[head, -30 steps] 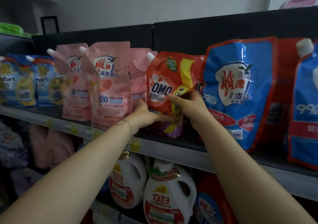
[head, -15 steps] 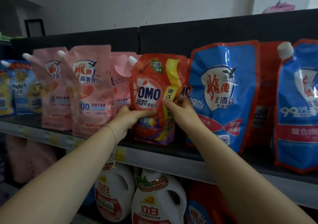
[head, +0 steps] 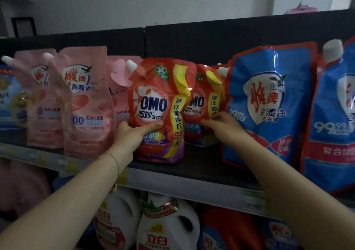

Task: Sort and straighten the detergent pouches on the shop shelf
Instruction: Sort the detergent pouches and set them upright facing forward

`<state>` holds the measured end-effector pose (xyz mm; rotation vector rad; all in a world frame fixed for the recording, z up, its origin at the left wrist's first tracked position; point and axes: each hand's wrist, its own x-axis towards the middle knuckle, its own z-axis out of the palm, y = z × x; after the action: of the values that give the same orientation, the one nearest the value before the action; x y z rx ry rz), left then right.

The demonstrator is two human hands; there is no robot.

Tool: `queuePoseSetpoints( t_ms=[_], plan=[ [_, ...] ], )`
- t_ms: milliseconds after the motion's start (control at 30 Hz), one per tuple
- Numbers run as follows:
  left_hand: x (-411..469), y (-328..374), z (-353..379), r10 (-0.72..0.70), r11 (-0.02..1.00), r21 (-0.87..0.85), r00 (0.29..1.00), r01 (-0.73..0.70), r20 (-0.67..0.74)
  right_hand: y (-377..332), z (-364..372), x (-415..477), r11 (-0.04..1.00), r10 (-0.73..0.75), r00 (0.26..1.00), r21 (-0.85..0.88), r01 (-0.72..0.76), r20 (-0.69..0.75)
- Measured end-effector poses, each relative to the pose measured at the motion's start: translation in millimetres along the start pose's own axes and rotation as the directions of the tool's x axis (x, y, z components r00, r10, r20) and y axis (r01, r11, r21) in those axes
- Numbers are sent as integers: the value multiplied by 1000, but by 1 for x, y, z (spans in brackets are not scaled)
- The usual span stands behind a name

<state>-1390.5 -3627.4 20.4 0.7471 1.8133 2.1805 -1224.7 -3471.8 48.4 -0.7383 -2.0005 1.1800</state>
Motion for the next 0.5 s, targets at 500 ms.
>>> queuePoseSetpoints(
  t_ms=[500],
  plan=[
    [7,-6,-6,-40,970,-234,989,73,143,-5,44,29,993,117,970,37,-112,-212]
  ],
)
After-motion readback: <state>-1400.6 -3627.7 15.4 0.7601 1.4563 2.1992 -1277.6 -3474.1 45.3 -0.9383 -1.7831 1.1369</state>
